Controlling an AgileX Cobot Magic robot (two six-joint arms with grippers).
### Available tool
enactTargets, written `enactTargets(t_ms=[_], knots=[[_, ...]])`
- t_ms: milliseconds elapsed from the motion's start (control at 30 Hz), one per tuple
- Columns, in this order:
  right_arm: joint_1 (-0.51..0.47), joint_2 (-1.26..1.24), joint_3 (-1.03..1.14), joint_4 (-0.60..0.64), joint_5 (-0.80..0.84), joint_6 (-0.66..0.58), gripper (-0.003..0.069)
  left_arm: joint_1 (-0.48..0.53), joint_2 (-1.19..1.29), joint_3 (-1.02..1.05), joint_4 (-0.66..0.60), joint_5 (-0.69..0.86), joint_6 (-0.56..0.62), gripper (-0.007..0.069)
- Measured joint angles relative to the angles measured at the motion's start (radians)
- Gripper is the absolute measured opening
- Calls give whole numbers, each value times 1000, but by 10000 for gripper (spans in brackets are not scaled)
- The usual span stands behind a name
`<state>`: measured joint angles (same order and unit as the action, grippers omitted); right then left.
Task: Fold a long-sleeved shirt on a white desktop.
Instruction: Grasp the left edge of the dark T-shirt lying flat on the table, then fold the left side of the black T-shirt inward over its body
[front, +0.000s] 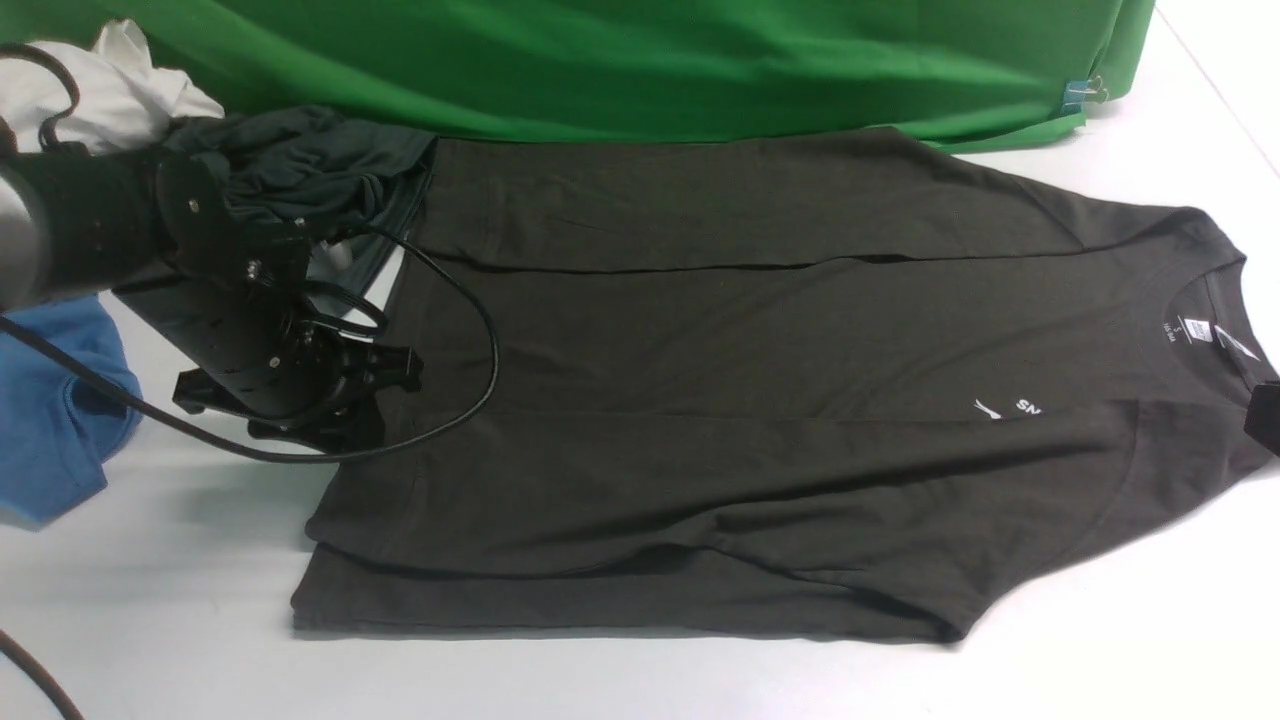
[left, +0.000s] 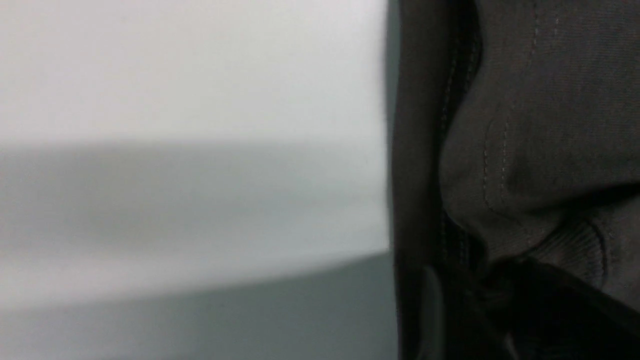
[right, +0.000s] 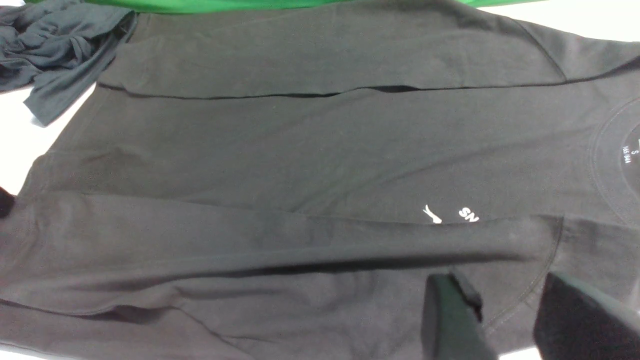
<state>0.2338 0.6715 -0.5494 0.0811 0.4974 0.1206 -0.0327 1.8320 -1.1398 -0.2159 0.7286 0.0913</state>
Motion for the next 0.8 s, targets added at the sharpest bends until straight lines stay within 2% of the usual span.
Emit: enactTargets(t_ms=[33,100,500,633,800], knots=[[0,0,0,0,0,0,241,0,0,0,-1,0,0,80],[0,0,0,0,0,0,241,0,0,0,-3,2,1,51],[0,0,0,0,2,0,241,0,-49,-40,-12,27,16,47],[0,0,0,0,2,0,241,0,-61,-94,-78,30,65,47],[0,0,0,0,2,0,241,0,-61,-128,-251,6,229,47]])
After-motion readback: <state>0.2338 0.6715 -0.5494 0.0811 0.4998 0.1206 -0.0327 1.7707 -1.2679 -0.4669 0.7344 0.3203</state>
